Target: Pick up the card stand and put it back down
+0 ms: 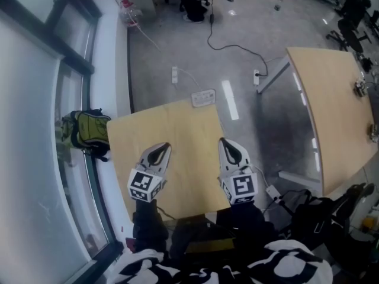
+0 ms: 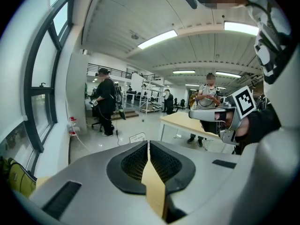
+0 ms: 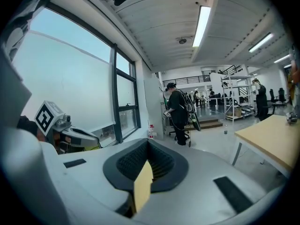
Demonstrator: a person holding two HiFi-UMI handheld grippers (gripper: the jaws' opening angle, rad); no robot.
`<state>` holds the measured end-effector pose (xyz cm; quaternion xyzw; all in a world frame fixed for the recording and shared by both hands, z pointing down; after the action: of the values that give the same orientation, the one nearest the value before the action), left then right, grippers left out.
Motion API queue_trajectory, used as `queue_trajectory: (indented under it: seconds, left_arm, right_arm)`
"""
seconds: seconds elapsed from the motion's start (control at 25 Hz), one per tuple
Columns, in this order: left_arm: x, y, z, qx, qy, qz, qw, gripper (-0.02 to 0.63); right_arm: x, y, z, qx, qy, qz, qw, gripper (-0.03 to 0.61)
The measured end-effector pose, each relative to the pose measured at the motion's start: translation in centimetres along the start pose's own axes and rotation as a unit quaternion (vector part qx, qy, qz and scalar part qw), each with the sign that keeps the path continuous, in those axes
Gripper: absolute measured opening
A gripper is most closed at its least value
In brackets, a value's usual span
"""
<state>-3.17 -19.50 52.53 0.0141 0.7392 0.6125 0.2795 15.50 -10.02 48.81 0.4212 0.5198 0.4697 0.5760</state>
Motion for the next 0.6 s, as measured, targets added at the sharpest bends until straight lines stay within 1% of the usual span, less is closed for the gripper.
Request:
queue_trajectory:
  seconds: [0.12,0.28,0.36,0.44,0.52,0.6]
  left_arm:
    - [0.2,0.4,-2.3,-0.015,0.020,-0.016,0.9995,0.010]
    - [0.0,1.5,-6.1,-0.050,0.041,-0.057,0.9963,0.017]
    - [0.1,2.1,-8.1,-0.055,0.052,-0.062,0.9952,0.031]
    - [-0.1,2.4,-9.9,-0.057,0.061,-0.064,0.9944,0.065]
    - [-0.9,2.6,-11.5,-0.065,0.072,-0.070,0.9929,0.118]
    - [-2.1,2.8,-12.7,-0.069,0.091,-0.076,0.9906,0.186]
  right_arm:
    - [-0.7,1.1,0.9,-0.001,0.010,-0.016,1.000,0.012]
    - [-1.9,2.0,2.8,0.000,0.024,-0.028,0.999,0.012]
    - [-2.4,2.5,3.4,0.001,0.028,-0.033,0.999,0.012]
    - [-2.9,3.0,4.0,0.002,0.030,-0.038,0.999,0.012]
    - [-3.5,3.4,4.5,0.004,0.032,-0.044,0.999,0.012]
    - [-4.0,3.7,5.0,0.006,0.033,-0.048,0.998,0.012]
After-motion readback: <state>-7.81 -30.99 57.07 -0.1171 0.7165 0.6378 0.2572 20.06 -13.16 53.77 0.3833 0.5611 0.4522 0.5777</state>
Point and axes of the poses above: the fingertips, and each gripper's own axes: x backward along the fingers, z to its right, y out of its underside, the point moved 4 cm from there along x, backward along the fingers, and after that the axes turned 1 degree about z, right-handed, at the moved point
